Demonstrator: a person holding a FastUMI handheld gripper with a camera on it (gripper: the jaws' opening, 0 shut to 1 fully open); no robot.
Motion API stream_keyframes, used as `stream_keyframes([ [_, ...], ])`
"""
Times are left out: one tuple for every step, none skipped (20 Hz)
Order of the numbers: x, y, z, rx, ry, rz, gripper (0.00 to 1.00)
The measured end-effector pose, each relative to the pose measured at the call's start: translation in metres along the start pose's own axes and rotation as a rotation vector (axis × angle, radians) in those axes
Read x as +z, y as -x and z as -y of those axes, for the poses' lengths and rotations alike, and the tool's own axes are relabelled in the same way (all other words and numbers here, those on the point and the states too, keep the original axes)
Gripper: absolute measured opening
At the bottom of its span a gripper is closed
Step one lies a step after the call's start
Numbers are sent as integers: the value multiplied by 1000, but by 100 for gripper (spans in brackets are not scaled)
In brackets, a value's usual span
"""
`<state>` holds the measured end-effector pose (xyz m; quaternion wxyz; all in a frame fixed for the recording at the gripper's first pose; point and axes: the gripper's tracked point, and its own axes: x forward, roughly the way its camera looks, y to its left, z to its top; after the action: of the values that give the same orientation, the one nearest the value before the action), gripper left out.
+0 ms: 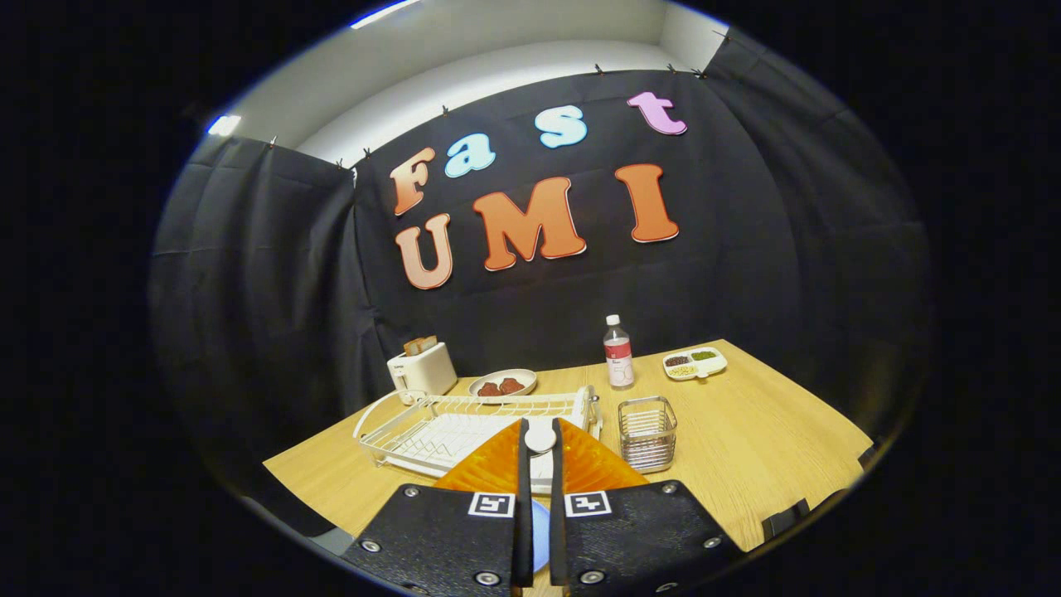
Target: Take the plate from the dish rack, then take the spoon from the basket and place it into the plate.
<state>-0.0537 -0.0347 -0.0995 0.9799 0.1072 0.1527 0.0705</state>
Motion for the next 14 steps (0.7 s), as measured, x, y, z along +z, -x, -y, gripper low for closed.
stream_keyframes([
  [-5, 1, -6, 22, 6, -6, 8],
  [-10, 3, -13, 48, 16, -10, 8],
  [-17, 3, -20, 72, 27, -19, 8],
  [-26, 2, -25, 94, 40, -33, 8],
  [-34, 2, -30, 111, 52, -46, 8],
  [-42, 2, -34, 127, 57, -60, 8],
  [-50, 3, -38, 142, 58, -76, 8],
  [-58, 3, -42, 157, 54, -92, 7],
  [-65, 2, -44, 168, 46, -110, 8],
  [-72, 1, -46, 182, 35, -126, 8],
  [-79, -1, -47, 190, 21, -144, 8],
  [-86, -3, -47, 196, 6, -162, 8],
  [-93, -5, -45, 196, -8, -181, 8],
  [-99, -5, -44, 192, -17, -197, 8],
])
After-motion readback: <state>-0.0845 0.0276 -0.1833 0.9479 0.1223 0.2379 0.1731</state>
